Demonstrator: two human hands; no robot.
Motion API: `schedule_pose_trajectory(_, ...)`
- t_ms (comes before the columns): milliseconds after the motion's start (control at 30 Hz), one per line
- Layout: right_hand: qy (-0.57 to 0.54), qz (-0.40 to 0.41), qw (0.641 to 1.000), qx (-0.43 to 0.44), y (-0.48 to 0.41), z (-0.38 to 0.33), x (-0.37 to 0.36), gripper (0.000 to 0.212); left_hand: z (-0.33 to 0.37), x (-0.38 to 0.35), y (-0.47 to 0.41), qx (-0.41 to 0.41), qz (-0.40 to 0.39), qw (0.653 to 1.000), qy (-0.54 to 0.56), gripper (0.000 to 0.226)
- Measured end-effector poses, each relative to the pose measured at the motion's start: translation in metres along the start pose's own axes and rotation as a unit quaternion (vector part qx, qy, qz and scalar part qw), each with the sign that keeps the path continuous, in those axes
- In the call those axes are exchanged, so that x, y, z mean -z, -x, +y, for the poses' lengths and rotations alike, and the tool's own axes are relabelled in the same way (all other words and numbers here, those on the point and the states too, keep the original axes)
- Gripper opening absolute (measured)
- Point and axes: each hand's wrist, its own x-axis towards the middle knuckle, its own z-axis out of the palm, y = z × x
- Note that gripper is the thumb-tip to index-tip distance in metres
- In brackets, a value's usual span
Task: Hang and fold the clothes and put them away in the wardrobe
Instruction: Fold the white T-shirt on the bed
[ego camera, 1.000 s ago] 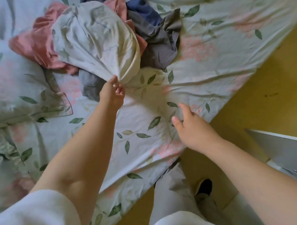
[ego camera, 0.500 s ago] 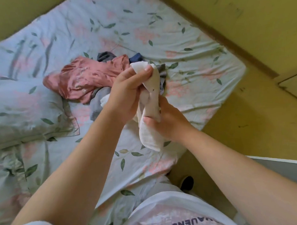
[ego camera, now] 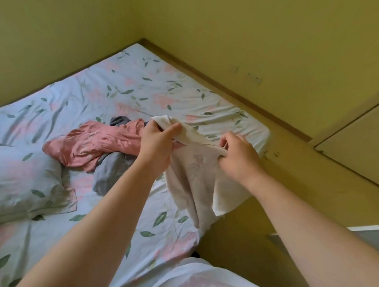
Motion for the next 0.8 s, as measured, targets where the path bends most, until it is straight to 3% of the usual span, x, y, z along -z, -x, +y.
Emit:
schedule_pose_trajectory(133,0.109,0.066,0.991,0.026,0.009,0.023,0.036,0.028,0.003,-0.031,0.004,-0.025,0.003,0.999,-0.048,0.026)
schedule_pose_trajectory(333,0.149,0.120,0.982,-0.001,0.017,0.040,0.073,0.028,0.011,-0.059,0.009,-0.077,0.077,0.978,-0.176,0.027)
schedule_pose_trajectory(500,0.114,0.134,0.984,-0.003,0.024,0.039,0.090,0.028,0.029,-0.071,0.023,-0.099,0.096,0.981,-0.140,0.036)
schedule_pose_trajectory(633,0.057,0.131,0.989,0.031,0.025,0.035,0.105,0.032,0.042,-0.072,0.033,-0.141,0.076,0.976,-0.150,0.044)
schedule_pose_trajectory(733,0.026,0.122,0.990,0.059,0.028,0.031,0.116,0.013,0.047,-0.071,0.038,-0.143,0.050,0.974,-0.169,0.036)
schedule_pose_trajectory(767,0.033,0.095,0.992,0.072,0.030,0.029,0.121,0.006,0.046,-0.071,0.039,-0.139,0.051,0.975,-0.165,0.037)
schedule_pose_trajectory(800,0.066,0.049,0.993,0.088,0.033,0.028,0.126,0.015,0.045,-0.070,0.040,-0.138,0.058,0.974,-0.168,0.039)
